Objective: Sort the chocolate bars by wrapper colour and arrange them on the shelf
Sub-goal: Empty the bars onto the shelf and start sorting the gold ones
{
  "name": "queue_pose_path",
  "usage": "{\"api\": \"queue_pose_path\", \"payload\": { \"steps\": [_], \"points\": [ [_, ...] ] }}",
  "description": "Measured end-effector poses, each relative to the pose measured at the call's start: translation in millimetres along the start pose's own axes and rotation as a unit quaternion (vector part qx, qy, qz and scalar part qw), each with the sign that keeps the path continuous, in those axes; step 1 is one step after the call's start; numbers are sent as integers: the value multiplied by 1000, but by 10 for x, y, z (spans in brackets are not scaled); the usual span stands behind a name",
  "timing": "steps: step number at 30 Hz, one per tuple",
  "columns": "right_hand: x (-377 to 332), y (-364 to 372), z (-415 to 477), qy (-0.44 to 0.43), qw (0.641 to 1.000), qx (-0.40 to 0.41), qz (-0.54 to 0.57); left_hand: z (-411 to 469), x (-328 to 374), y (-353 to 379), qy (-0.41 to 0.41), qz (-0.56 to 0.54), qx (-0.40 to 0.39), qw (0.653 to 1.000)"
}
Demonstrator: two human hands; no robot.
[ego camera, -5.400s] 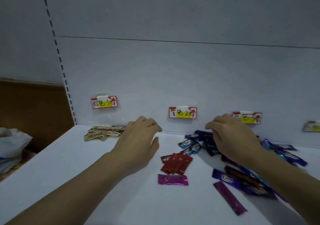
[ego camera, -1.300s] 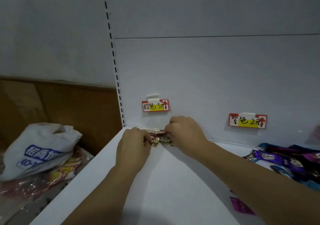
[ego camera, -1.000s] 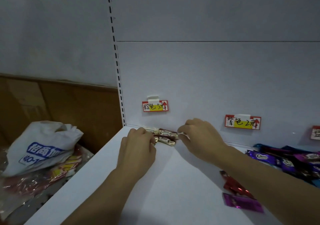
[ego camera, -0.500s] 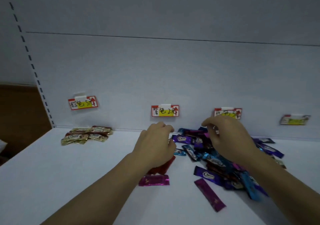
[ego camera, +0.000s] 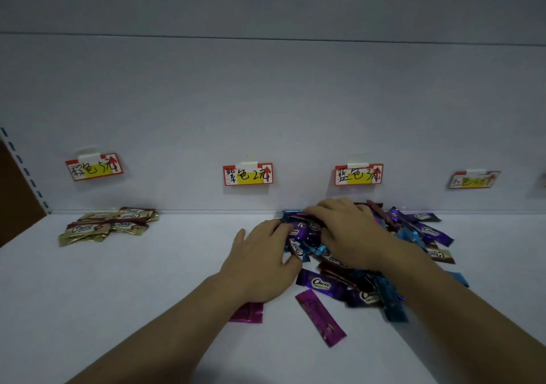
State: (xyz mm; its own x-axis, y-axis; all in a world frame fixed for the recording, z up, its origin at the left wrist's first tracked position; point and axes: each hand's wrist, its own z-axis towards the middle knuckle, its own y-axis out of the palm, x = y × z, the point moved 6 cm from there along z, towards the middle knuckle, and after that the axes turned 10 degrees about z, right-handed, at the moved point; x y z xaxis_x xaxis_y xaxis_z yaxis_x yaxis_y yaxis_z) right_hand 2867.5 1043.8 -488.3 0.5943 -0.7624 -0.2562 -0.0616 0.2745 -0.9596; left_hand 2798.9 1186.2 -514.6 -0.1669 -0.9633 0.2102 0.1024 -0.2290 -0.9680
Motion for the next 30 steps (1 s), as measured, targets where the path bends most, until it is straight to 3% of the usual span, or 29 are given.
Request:
{"api": "queue_pose_path", "payload": {
  "steps": [14,19,24,30],
  "points": [
    [146,-360,-334,48,989,-96,100,-186,67,-88,69,-71,-25,995],
    [292,-487,-332,40,985,87,147,-132,87,-115,66,-94,8,993],
    [355,-134,-245,55,992,-85,79,-82,77,-71,71,-52,36,995],
    [383,-275,-355,57,983,-118,128,-121,84,-76,110,-50,28,992]
  ]
}}
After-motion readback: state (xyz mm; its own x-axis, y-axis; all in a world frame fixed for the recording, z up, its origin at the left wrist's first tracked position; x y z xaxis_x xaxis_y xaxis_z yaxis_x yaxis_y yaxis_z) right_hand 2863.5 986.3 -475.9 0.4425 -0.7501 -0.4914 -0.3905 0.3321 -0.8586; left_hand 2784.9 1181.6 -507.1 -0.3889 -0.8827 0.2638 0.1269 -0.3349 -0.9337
